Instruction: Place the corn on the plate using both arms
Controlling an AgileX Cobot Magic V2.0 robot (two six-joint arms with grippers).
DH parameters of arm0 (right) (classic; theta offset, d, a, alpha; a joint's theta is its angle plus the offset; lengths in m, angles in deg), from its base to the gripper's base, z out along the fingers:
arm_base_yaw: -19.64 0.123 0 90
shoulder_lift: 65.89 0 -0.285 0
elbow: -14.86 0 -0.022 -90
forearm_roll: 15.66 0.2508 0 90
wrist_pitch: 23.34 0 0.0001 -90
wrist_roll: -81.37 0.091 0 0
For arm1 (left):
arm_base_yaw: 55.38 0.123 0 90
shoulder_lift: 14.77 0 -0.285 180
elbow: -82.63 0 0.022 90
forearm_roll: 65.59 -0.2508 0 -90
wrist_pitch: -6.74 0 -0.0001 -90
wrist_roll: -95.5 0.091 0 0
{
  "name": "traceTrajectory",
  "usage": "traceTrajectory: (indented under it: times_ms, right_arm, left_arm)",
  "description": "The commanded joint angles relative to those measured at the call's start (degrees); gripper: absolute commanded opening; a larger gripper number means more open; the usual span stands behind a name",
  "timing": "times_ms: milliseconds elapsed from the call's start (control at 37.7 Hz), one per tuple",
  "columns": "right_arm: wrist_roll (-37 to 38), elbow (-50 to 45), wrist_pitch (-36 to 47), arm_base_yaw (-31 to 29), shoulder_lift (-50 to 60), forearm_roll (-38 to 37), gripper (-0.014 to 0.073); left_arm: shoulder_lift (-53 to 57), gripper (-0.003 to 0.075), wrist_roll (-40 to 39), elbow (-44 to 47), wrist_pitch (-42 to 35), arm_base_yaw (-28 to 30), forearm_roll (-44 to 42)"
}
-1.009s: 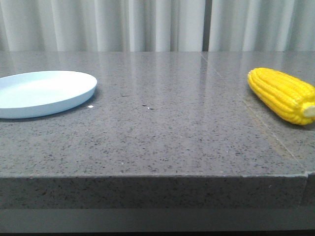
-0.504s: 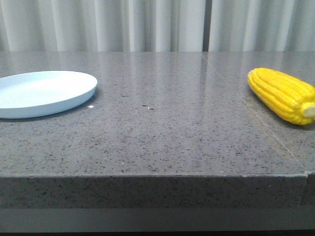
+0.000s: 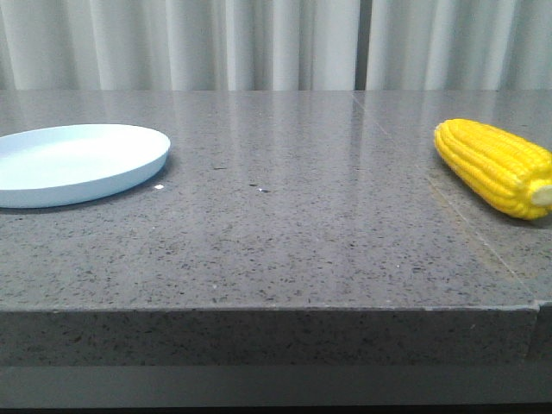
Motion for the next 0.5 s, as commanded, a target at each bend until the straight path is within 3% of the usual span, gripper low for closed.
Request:
traceTrajectory:
  times_ms: [0, 292, 478]
  right_arm:
    - [-0.47, 2.03, 4.95, -0.44, -0.78, -0.13, 0.0661]
    - [-0.47, 2.03, 4.95, -0.44, -0.78, -0.13, 0.0661]
    - [-0.47, 2.03, 4.95, -0.44, -0.78, -0.13, 0.0661]
  left_arm:
    - [-1.12, 0.0671, -0.13, -2.03, -4.79, 0.01, -0.11]
    - [-16.03, 0.0671, -0.13, -10.5, 1.83, -2.95, 0.76]
    - [-30.06, 0.0671, -0.13, -22.12, 12.3, -8.71, 0.76]
